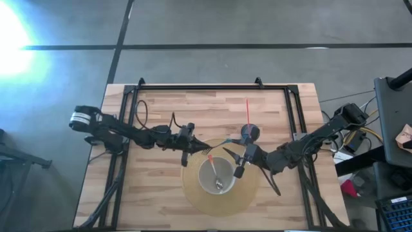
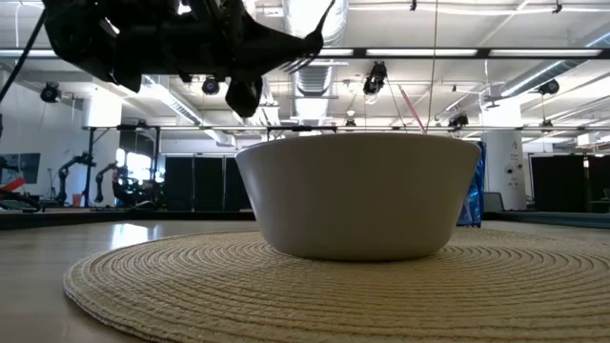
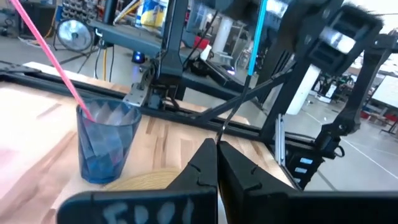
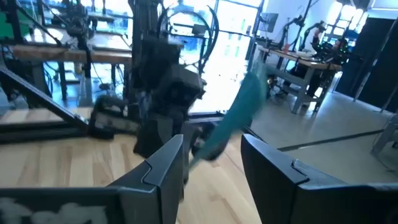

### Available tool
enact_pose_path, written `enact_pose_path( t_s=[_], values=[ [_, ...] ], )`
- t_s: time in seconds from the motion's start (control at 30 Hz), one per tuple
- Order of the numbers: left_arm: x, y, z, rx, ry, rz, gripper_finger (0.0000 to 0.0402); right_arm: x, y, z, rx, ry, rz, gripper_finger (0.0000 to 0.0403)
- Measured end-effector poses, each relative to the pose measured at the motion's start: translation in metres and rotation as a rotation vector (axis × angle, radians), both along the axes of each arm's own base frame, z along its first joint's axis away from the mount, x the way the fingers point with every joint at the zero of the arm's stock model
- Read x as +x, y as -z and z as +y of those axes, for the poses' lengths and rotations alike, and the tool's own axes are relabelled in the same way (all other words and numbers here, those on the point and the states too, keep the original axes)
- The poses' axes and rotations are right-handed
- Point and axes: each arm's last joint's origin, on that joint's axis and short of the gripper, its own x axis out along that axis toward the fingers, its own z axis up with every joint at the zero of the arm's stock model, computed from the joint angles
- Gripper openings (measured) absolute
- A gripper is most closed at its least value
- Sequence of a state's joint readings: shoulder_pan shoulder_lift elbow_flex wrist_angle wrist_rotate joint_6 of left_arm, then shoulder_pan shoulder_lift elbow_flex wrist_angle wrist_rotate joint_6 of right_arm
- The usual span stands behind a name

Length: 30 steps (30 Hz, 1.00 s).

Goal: Pick & Place Utensil
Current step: Put the orange spoon into the white bowl on the brown placemat

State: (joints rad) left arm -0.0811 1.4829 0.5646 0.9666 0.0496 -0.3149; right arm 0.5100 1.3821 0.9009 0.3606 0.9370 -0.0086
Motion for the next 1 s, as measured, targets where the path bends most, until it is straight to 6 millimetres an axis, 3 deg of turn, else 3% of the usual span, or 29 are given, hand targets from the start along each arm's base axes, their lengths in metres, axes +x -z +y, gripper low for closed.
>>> enact_pose_path(
  t_s=[0.33,0.63,0.83,1.0],
  values=[
    [0.013,0.007,-0.002,0.003,0.016,0.025,0.0000,0.000,-0.004,-0.003,0.016,-0.020,-0.017,0.0156],
    [0.011,0.003,-0.001,0.008,0.016,0.013,0.0000,-0.001,-0.001,-0.003,0.007,-0.020,0.003,0.0094],
    [0.011,0.005,-0.001,0.012,0.010,0.030,0.0000,-0.001,-0.001,-0.003,0.015,-0.032,-0.001,0.0022],
    [0.011,0.005,-0.001,0.013,0.008,0.029,0.0000,-0.001,-0.001,-0.002,0.024,-0.045,-0.003,0.0014]
  ],
)
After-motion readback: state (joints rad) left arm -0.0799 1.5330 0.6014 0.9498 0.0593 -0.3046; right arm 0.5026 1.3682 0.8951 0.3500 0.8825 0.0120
